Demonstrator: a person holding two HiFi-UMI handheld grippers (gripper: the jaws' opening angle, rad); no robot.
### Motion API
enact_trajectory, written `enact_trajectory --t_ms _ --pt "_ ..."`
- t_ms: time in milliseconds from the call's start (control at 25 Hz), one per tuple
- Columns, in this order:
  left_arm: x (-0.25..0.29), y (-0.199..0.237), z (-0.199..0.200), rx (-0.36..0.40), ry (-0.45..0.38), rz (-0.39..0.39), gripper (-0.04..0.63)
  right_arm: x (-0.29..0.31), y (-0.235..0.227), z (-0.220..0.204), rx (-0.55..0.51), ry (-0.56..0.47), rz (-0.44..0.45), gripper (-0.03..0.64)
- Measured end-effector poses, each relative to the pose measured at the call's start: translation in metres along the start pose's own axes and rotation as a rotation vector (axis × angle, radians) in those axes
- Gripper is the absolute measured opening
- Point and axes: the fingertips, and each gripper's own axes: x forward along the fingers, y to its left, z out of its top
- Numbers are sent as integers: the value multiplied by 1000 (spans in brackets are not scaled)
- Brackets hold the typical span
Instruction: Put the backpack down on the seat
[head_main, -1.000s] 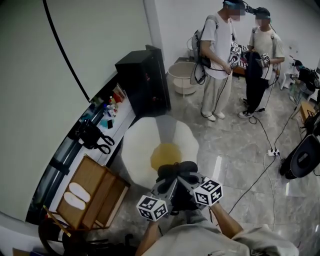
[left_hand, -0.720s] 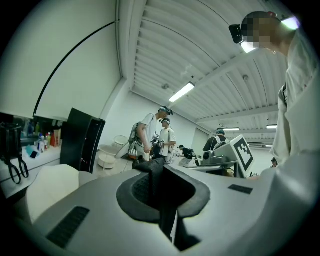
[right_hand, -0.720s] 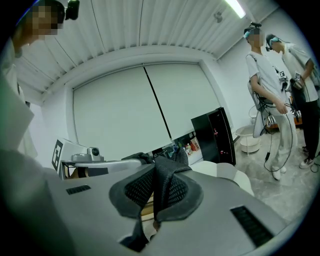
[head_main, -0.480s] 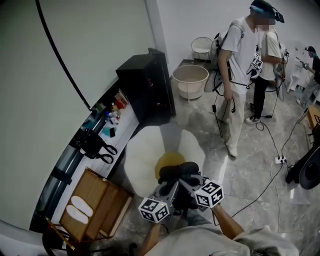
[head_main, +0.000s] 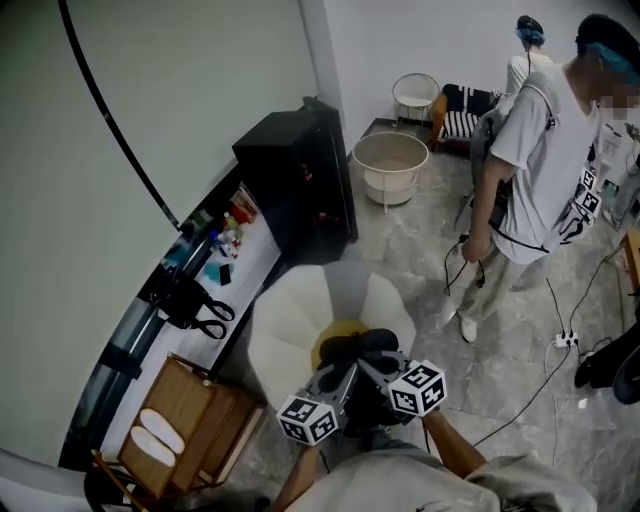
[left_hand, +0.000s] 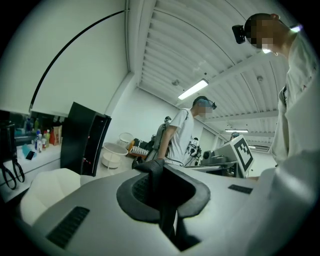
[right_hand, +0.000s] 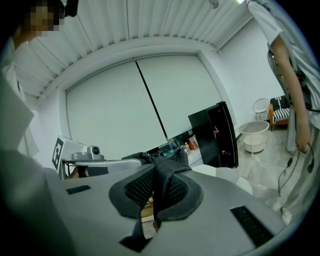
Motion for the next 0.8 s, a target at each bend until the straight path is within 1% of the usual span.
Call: enact_trajectory --t_ms 280,520,640,800 --pt "52 48 29 7 -10 19 43 41 -55 35 -17 -4 23 40" --pt "94 85 57 29 -28 37 43 73 -98 67 -36 -15 46 40" --pt "111 95 66 39 -38 39 43 81 -116 79 -46 -22 49 41" --pt "125 104 69 43 -38 40 43 88 -130 84 -52 -23 49 40"
